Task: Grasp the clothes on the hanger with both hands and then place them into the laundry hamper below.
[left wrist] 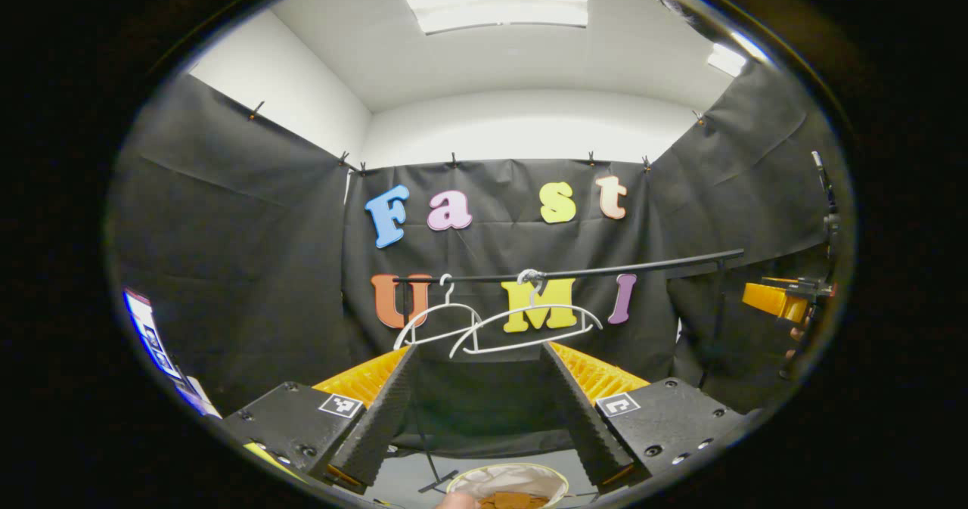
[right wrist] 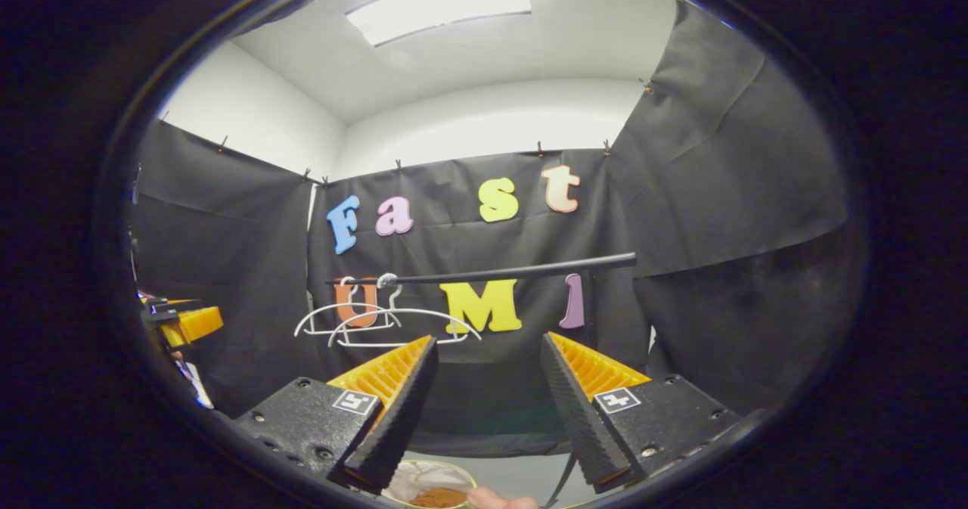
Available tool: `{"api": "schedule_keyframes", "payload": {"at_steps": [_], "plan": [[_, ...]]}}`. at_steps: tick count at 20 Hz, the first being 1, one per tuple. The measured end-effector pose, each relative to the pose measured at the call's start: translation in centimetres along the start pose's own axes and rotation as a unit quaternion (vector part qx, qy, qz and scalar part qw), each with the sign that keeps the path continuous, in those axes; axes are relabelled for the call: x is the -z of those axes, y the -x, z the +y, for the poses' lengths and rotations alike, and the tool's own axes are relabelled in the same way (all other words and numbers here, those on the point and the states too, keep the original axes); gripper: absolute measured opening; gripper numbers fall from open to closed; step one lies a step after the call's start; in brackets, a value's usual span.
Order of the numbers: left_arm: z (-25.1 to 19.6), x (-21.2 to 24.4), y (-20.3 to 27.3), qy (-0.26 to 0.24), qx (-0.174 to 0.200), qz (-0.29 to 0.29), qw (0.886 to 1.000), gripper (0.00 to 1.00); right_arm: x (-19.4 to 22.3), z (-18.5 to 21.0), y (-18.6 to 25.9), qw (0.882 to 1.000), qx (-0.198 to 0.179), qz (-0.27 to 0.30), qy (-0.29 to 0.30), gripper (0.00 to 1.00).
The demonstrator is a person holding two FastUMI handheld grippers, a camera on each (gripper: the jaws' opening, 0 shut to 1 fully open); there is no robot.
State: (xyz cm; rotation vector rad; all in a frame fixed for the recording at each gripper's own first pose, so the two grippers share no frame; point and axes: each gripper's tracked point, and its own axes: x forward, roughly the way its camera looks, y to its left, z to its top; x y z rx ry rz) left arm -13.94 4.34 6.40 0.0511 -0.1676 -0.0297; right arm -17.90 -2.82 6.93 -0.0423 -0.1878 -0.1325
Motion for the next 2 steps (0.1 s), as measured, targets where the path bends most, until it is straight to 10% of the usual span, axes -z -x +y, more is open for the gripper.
{"api": "schedule_keyframes", "payload": {"at_steps": [2], "plan": [[1.21,0.25,-0.97,-0.004,0.005,-0.002,1.0,1.0,-0.53,0.59,-0.5,1.0,0.007,-0.009,0.007,0.89]]}}
